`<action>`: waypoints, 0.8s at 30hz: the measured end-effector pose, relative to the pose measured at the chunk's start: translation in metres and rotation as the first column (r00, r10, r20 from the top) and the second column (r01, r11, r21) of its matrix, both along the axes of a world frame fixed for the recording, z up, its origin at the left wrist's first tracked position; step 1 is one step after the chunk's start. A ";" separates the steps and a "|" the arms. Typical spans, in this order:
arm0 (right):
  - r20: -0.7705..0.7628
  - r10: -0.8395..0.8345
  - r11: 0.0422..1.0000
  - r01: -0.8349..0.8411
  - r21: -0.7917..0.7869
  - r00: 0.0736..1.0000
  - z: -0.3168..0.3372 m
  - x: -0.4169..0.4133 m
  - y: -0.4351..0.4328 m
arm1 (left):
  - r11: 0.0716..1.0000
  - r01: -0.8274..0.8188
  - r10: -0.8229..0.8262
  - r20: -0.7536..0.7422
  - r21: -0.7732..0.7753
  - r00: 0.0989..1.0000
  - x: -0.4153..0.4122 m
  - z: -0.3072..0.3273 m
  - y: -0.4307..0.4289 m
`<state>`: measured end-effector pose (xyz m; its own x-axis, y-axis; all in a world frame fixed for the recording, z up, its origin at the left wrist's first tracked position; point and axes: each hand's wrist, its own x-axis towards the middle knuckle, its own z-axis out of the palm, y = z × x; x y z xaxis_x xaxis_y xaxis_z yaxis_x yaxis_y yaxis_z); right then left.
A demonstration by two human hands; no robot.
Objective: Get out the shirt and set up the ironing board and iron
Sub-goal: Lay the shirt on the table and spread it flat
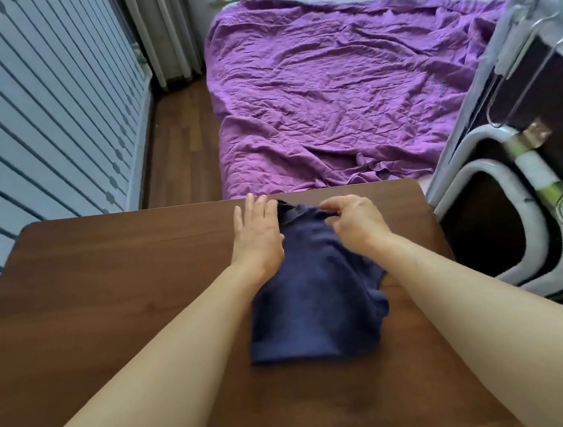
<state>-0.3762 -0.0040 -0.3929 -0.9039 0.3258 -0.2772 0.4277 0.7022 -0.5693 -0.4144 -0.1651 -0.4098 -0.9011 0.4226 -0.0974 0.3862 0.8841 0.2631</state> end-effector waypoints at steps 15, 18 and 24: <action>0.200 -0.388 0.921 0.385 0.056 0.900 -0.011 0.020 0.007 | 0.970 -0.050 -0.087 0.535 0.237 0.840 0.027 -0.006 0.010; 0.086 -0.409 0.912 0.406 0.050 0.908 0.002 0.019 0.002 | 0.945 -0.104 -0.086 0.542 0.310 0.836 0.031 0.003 0.015; 0.071 -0.322 0.876 0.325 -0.357 0.944 0.037 0.021 -0.014 | 0.889 -0.121 -0.152 0.535 0.441 0.831 0.048 0.022 0.023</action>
<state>-0.3547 -0.0183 -0.3559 -0.7619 0.4762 -0.4390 0.6024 0.2720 -0.7504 -0.3665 -0.1424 -0.3877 -0.7472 0.5551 -0.3655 0.0712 0.6137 0.7863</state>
